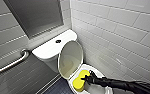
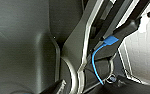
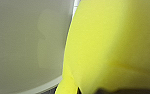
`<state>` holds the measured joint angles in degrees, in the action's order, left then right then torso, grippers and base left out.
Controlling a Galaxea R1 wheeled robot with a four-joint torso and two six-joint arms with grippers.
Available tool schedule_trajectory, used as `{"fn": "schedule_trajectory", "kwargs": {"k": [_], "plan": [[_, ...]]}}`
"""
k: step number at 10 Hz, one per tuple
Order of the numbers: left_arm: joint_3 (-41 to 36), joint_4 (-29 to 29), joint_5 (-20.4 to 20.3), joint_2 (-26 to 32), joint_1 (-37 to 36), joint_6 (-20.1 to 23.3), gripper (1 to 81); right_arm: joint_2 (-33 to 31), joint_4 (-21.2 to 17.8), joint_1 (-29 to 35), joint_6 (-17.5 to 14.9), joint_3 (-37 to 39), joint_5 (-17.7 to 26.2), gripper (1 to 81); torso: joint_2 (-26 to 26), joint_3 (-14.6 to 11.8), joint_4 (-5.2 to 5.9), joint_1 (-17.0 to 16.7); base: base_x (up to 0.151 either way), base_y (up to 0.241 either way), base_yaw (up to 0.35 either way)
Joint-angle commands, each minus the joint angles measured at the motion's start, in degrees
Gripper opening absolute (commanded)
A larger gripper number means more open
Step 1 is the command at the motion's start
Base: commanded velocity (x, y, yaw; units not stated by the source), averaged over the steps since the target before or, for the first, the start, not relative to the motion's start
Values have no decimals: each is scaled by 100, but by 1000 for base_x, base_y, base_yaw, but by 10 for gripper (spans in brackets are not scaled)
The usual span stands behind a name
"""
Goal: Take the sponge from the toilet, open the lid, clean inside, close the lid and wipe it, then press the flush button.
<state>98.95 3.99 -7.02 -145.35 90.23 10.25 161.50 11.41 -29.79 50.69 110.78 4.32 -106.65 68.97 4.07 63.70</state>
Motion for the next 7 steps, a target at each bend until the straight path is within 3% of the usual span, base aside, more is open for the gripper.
{"fn": "schedule_trajectory", "kwargs": {"k": [1, 3, 4, 7], "plan": [[-130, -3, 491, 111, 140, 12, 811, 1044, 55, 760, 213, 1198, 105, 10, 0, 0, 0, 0, 0, 0, 0], [-121, -3, 491, 111, 140, 12, 811, 1220, 230, 462, 125, 1217, 78, 10, 0, 0, 0, 0, 0, 0, 0], [-121, -3, 491, 102, 140, 12, 811, 1099, 484, 277, 125, 868, 87, 10, 0, 0, 0, 0, 0, 0, 0], [-121, 23, 491, 41, 114, 29, 811, 178, 775, -67, 152, -423, 131, 10, 0, 0, 0, 0, 0, 0, 0]]}}
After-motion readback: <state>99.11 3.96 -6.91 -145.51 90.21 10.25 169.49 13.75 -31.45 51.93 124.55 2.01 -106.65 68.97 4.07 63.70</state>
